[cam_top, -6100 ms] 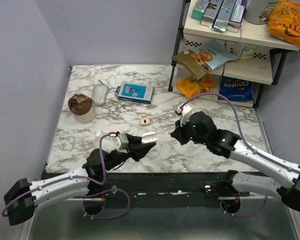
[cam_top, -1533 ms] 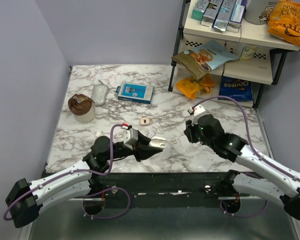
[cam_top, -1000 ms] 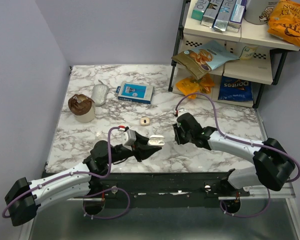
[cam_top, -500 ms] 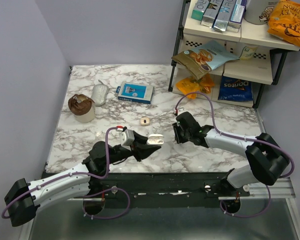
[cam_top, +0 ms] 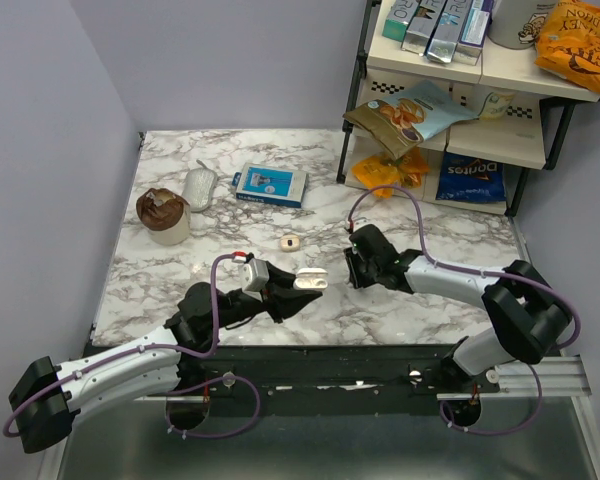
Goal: Insert the wireless bluetooth earbuds into the charging case
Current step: Pick up the earbud from the center of the board.
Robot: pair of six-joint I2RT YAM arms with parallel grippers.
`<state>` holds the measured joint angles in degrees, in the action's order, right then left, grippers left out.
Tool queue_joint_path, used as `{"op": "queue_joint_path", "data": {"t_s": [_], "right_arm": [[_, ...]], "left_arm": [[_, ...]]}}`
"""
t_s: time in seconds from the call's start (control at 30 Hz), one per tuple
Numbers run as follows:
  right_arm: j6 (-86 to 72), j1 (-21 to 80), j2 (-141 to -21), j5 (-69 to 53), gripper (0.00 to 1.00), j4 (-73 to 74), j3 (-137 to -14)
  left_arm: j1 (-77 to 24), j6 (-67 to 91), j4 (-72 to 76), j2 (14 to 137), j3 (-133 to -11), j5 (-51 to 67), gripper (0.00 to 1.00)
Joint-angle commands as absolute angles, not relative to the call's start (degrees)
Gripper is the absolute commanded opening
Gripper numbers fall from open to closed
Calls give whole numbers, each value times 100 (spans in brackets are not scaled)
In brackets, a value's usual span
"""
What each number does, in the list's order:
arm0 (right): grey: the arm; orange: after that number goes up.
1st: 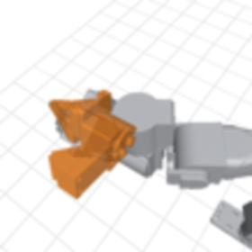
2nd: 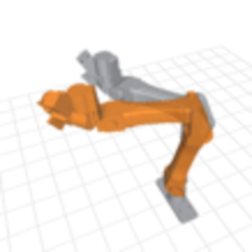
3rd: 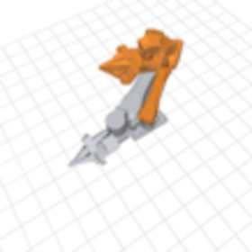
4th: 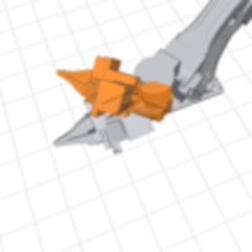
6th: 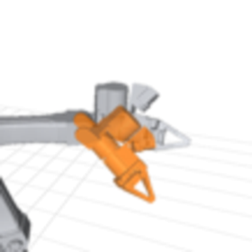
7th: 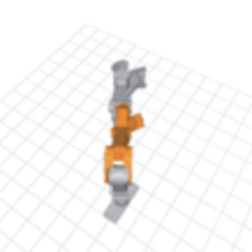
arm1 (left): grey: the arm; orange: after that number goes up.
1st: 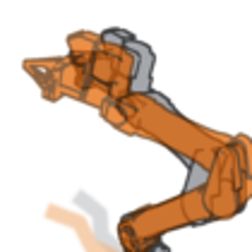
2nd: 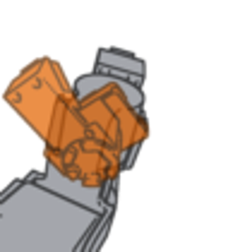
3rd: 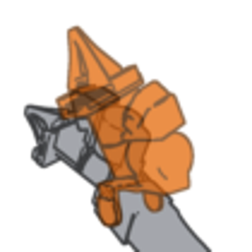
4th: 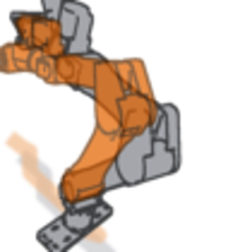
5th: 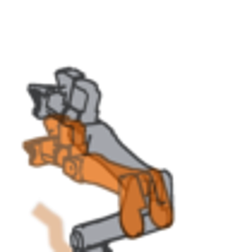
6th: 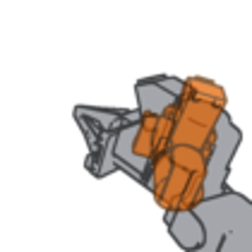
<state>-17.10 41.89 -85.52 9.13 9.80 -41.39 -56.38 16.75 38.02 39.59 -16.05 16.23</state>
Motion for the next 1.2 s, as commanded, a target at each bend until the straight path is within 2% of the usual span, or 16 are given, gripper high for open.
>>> {"op": "queue_joint_path", "data": {"t_s": [0.0, 0.33, 0.5, 0.73, 0.83, 0.97, 1.17], "right_arm": [[-1906, 4175, -8684, 538, 41, 1063, -4350], [-2566, 4184, -8543, 44, 44, 932, -4263], [-2505, 4184, -8745, -202, 41, 905, -4307], [-2522, 4184, -8737, -229, 21, 800, -4236], [-2496, 4184, -8579, -132, 8, 817, -4210], [-2496, 4184, -8017, 165, 1, 1027, -4157], [-2786, 4184, -6219, 44, 1, 1405, -4122]], "left_arm": [[-5678, 1644, 3885, 3929, -1582, 1529, 0], [-5704, 1644, 3850, 3946, -1608, 1529, 0], [-5722, 1652, 3806, 3938, -1617, 1547, 0], [-5730, 1644, 3771, 3876, -1591, 1503, 0], [-5739, 1617, 3744, 3885, -1600, 1494, 0], [-5739, 1600, 3727, 3850, -1582, 1415, 0], [-5748, 1328, 3796, 3867, -1600, 731, 0]]}}
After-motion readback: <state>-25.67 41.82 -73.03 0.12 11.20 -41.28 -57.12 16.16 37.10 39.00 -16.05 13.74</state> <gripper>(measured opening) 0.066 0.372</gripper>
